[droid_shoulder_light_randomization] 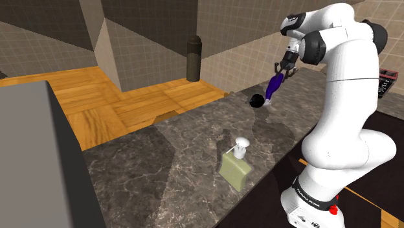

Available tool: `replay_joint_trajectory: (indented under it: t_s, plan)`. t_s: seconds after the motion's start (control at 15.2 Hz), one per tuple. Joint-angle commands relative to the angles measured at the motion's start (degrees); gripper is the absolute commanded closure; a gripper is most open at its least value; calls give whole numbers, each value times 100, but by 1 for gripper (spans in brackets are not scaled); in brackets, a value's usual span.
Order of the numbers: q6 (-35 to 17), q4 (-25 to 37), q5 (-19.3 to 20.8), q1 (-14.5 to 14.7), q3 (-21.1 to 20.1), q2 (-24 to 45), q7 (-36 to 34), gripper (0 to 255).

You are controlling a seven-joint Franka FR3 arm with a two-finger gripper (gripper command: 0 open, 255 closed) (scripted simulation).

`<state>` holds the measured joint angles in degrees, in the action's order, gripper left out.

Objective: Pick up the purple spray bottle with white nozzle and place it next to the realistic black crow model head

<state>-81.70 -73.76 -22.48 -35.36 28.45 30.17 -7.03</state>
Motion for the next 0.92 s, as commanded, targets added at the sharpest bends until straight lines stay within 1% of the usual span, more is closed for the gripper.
replay_joint_trajectory:
  t_s: [0.0,0.86]
  plan:
    - [-137,-110,-12,16,-8,30,30,255]
    - [-1008,-866,-99,108,-55,201,241,255]
